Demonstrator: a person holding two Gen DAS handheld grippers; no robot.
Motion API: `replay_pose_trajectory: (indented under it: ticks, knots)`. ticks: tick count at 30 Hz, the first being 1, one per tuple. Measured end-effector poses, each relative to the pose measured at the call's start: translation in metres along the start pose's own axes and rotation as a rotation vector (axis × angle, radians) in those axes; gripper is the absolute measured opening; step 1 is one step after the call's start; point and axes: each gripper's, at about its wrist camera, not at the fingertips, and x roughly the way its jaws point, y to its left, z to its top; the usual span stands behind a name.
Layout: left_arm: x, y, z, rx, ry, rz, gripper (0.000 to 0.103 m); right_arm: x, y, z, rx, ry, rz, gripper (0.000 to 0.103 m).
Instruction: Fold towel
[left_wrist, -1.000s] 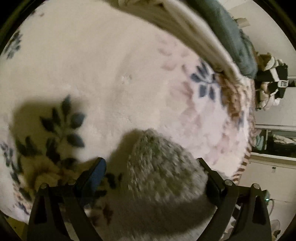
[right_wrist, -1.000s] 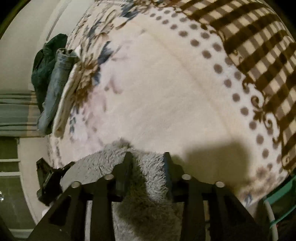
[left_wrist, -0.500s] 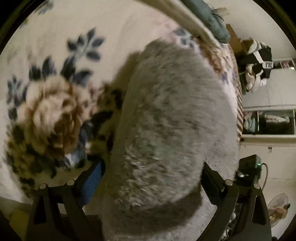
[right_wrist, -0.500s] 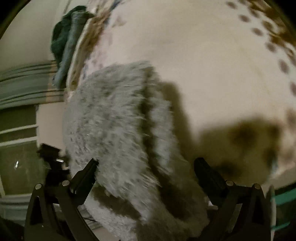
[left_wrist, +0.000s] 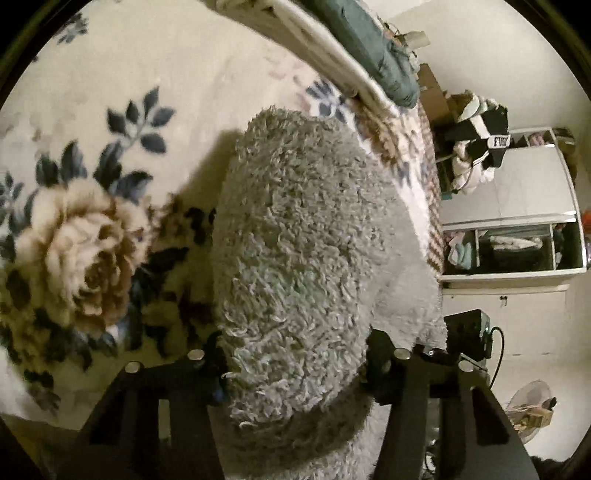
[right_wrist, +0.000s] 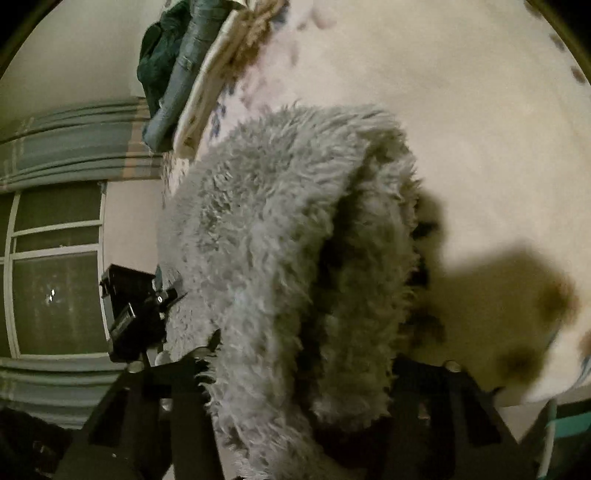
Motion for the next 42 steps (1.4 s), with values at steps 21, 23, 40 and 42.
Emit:
replay_pose_trajectory:
  ticks: [21,23,40,42]
  knots:
    - [-0.054,-0.085,0.129,0.140,-0.015,0.083,0.046,-0.074,0.168,0.093,-0.115,-0.079,-0.105,0.037]
    - [-0.037,-0.048,0.140,0.097,0.027,0.148,0.044,-0.061,0.144,0.101,-0.019,-0.059,-0.114,0.037]
    - [-0.035,-0.011,0.142,0.138,0.114,0.152,0.053,-0.001,0.033,-0.022,0.428,-0.058,0.013,0.040]
    - [-0.024,-0.023,0.140,0.181,0.144,0.134,0.066,0.006,0.013,-0.028,0.455,-0.049,-0.001,0.066]
